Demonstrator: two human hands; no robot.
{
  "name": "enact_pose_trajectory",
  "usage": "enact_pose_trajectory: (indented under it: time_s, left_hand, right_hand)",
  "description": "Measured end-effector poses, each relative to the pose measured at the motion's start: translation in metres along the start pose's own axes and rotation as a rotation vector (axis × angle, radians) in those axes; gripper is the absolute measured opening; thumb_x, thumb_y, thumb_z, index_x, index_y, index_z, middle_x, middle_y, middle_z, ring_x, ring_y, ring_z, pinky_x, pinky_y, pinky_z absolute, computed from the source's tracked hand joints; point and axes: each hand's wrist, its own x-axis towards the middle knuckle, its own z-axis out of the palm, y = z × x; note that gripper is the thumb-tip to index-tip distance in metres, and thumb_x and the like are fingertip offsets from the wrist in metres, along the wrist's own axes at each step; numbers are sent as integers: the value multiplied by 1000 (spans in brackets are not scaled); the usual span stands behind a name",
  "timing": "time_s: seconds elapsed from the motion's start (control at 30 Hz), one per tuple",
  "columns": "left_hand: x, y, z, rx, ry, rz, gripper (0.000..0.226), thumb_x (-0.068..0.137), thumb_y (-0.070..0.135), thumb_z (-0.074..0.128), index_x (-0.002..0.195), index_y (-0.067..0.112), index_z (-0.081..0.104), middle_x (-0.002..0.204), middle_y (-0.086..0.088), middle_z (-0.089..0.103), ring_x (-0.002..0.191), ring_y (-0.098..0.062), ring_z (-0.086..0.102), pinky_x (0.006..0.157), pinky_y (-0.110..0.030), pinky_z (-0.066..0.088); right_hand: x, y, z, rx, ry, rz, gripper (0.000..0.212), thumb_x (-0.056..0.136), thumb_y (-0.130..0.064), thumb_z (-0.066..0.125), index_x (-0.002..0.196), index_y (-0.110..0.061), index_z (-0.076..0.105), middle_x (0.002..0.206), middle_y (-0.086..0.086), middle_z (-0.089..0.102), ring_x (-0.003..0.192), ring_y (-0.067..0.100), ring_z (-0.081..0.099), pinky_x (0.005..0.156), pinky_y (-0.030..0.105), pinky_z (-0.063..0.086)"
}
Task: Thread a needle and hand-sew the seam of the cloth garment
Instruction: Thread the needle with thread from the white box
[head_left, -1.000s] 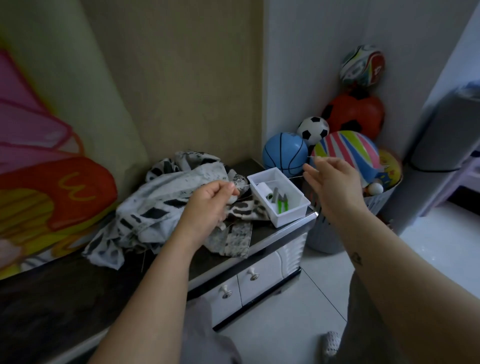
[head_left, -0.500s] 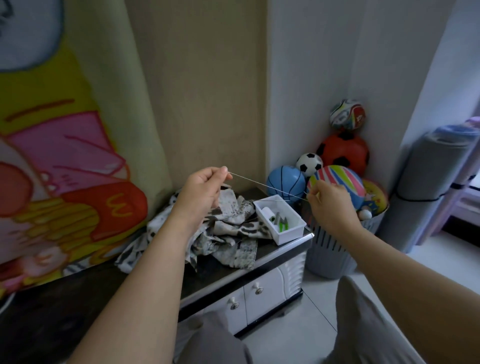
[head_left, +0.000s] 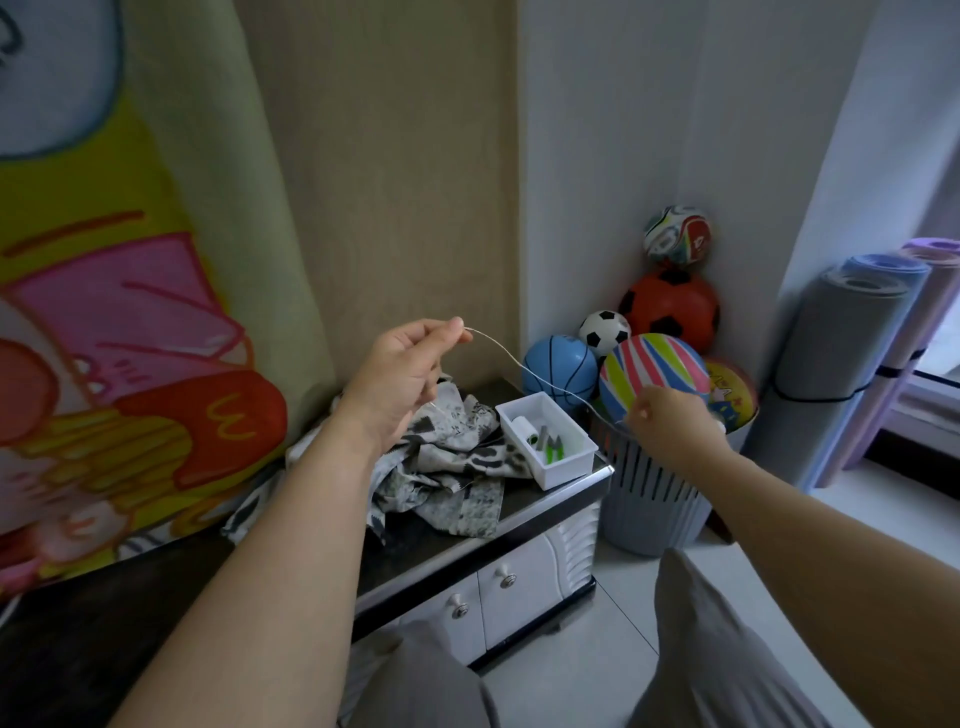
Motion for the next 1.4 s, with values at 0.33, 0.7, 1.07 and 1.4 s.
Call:
enact_pose_trajectory:
  time_s: [0.33,0.7,1.07,1.4]
  left_hand:
    - [-3,25,19,462,-138,153,17,93,23,60,79,18,70,61,21,63,62,12,54,64,-2,39]
    - [-10,19,-2,490,-228,3,20,97,24,53,86,15,67,42,21,48,40,4,40,44,-7,29]
    - [-3,7,-35,575,1,-45,9,91,27,62,86,23,69,77,10,68,70,-6,57,71,-21,47]
    - [-5,17,-12,-543,146,-88,7,94,15,55,87,16,56,82,1,73,68,-5,68,51,-13,49]
  right_hand:
    - [-26,-69,-61,963,-473,-227,55,90,-42,54,138,-17,41,130,2,52,71,19,64,71,29,53]
    - [-33,-74,-66,943,-302,-450,25,86,-31,60,85,-7,66,44,-10,39,42,6,28,46,19,26]
    - [-21,-69,-57,659,57,-412,17,91,-31,58,79,-22,68,79,15,67,70,38,55,69,44,49]
    - [-18,-67,-38,572,-24,-350,20,90,-30,60,78,-16,68,60,7,54,57,19,44,54,26,37]
